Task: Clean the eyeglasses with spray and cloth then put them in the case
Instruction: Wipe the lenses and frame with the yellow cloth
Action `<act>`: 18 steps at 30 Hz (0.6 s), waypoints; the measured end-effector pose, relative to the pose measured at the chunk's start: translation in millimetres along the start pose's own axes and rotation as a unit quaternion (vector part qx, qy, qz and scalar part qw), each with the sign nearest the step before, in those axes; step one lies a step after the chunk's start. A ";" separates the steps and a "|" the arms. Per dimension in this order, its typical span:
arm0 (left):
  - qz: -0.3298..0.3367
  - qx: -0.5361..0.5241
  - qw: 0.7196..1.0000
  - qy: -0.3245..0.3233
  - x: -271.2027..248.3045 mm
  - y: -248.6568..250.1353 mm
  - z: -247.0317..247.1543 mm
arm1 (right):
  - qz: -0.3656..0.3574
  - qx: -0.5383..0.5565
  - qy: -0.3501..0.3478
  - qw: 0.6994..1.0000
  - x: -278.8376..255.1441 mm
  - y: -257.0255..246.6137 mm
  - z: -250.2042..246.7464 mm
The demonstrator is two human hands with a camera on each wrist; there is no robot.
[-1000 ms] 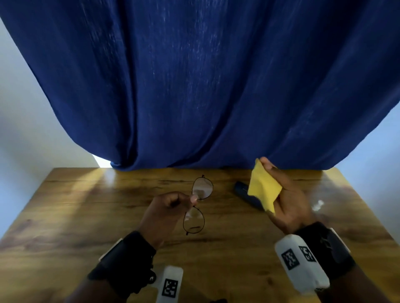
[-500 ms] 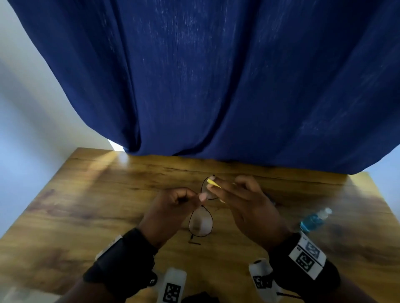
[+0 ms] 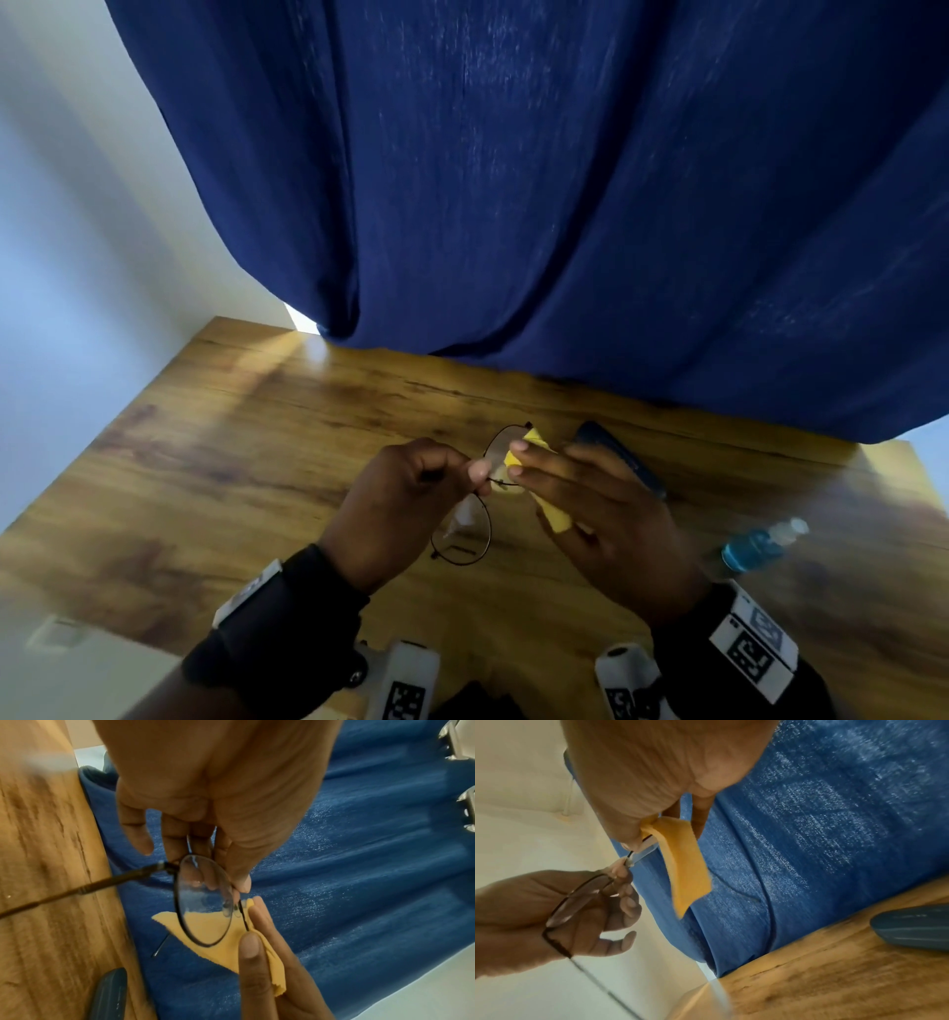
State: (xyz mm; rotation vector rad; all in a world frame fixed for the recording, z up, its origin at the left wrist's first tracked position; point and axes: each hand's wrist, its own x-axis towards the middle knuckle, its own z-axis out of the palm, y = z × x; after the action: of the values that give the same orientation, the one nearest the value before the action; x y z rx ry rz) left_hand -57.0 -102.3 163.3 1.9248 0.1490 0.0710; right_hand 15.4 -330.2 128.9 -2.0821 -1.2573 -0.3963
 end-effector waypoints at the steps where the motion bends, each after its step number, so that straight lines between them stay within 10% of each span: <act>1: 0.005 0.005 1.000 -0.004 1.5 0.5 -4.4 | 0.017 0.009 0.028 0.999 4.4 -2.0 -0.8; 18: 0.079 0.013 0.991 -0.105 47.4 -10.2 -83.0 | 0.106 -0.091 0.130 0.982 72.0 -64.2 28.3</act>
State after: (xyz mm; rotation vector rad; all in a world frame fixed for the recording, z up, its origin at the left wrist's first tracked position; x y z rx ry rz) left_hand -20.9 -15.1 181.9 1.9530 -0.1446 -0.0284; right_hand -7.2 -242.8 173.2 -2.2045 -0.8644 -0.6827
